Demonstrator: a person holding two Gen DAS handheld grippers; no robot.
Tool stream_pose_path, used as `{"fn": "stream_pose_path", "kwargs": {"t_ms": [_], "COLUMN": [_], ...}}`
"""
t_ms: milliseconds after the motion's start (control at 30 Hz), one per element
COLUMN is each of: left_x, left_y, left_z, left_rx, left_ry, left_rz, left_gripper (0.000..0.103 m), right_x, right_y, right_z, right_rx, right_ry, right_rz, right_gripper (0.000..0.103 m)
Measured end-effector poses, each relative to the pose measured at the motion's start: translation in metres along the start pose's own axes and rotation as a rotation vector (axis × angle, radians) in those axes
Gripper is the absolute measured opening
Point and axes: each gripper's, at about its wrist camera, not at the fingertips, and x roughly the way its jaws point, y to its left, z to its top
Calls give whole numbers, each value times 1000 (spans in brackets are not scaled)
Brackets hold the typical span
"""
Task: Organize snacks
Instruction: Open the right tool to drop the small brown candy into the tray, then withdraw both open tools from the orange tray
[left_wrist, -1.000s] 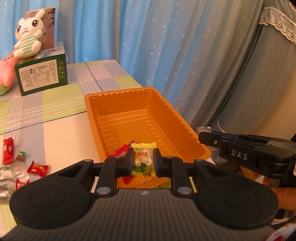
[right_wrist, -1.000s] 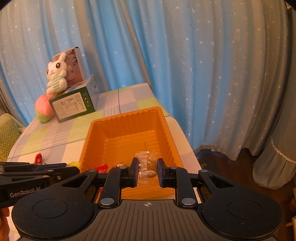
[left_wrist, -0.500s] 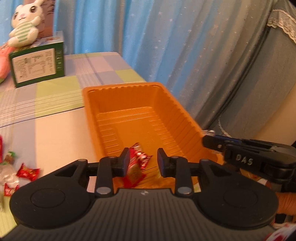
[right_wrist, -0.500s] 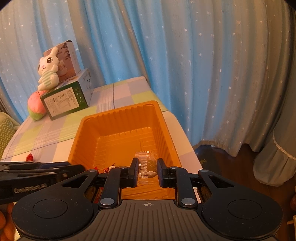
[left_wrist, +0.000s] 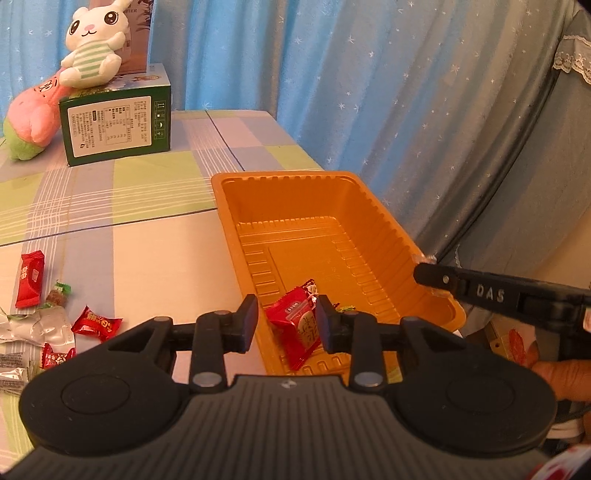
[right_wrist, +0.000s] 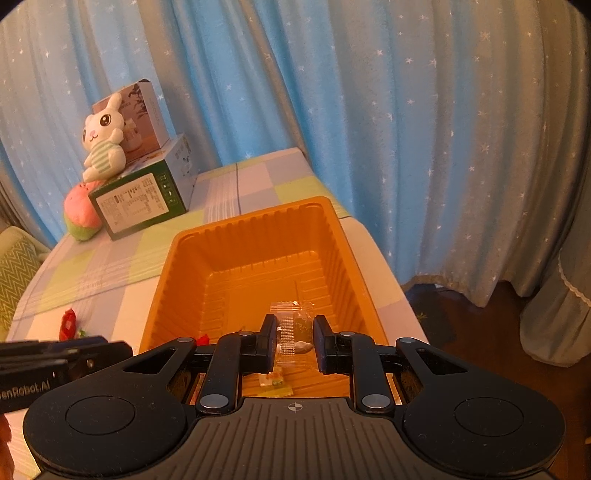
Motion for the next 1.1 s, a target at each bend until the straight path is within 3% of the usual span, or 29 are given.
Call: {"fn": "stream_pose_path", "kwargs": {"t_ms": [100, 167, 200, 233, 633, 1100], "left_x": [-2, -5, -7, -10, -60, -136], "left_y": [1, 2, 3, 4, 7, 23], "left_z": [-1, -3, -4, -5, -22, -55], "left_rx": [1, -1, -3, -7, -48, -98], "left_ry": [1, 0, -3, -5, -36, -98], "left_rz": [3, 8, 8, 10, 15, 68], "left_gripper": [36, 41, 45, 45, 49, 54], "right_x": [4, 1, -2, -5, -57, -112], "right_y": [-6, -7, -7, -8, 10, 62], "right_z": [3, 3, 4, 3, -10, -37], "right_rx": [51, 66, 73, 77, 98, 52], "right_ry": [9, 5, -5, -14, -22, -35], "right_rz": [29, 32, 30, 27, 20, 77], "right_gripper": [23, 40, 55, 57, 57, 57]}}
